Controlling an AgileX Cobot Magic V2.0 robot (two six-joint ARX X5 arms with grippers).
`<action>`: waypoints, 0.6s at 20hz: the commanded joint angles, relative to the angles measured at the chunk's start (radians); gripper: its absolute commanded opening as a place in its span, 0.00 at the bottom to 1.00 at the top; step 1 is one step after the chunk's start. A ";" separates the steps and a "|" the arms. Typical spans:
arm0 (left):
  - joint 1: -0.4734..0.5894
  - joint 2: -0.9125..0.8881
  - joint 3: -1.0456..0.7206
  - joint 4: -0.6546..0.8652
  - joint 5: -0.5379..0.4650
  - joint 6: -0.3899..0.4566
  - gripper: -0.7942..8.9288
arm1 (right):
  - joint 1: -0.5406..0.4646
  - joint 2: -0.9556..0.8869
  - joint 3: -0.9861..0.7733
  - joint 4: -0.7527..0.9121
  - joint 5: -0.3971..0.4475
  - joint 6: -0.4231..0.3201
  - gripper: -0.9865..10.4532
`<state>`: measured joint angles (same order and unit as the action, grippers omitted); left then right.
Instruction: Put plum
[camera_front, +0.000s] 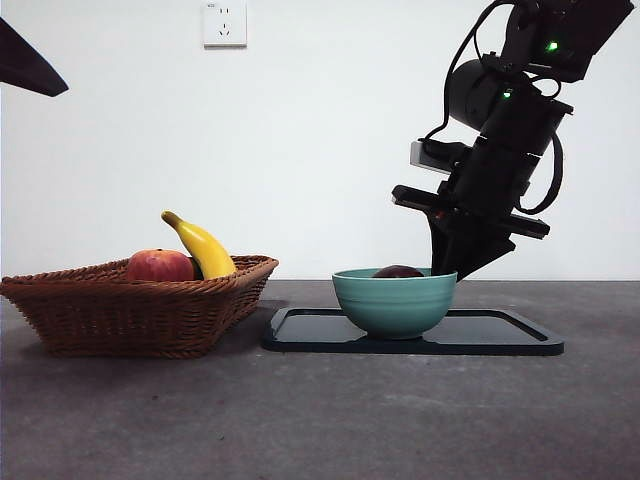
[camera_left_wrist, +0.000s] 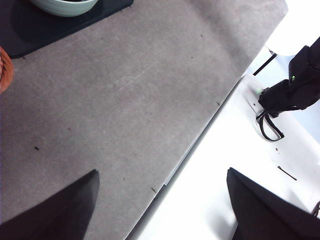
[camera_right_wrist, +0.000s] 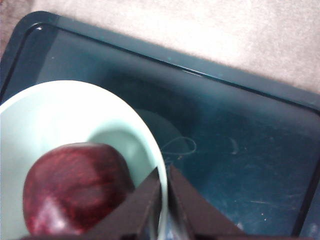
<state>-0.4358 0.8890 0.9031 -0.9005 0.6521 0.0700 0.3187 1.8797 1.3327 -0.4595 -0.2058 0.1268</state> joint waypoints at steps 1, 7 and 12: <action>-0.004 0.005 0.008 0.006 0.003 0.019 0.50 | 0.005 0.017 0.026 0.009 -0.002 -0.003 0.21; -0.004 0.005 0.008 0.006 0.003 0.020 0.50 | -0.002 -0.081 0.031 -0.006 0.000 0.005 0.27; -0.004 0.005 0.008 0.006 0.003 0.020 0.50 | -0.004 -0.404 0.031 -0.180 -0.007 -0.015 0.27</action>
<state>-0.4358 0.8890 0.9031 -0.9005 0.6521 0.0700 0.3115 1.4582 1.3441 -0.6537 -0.2092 0.1265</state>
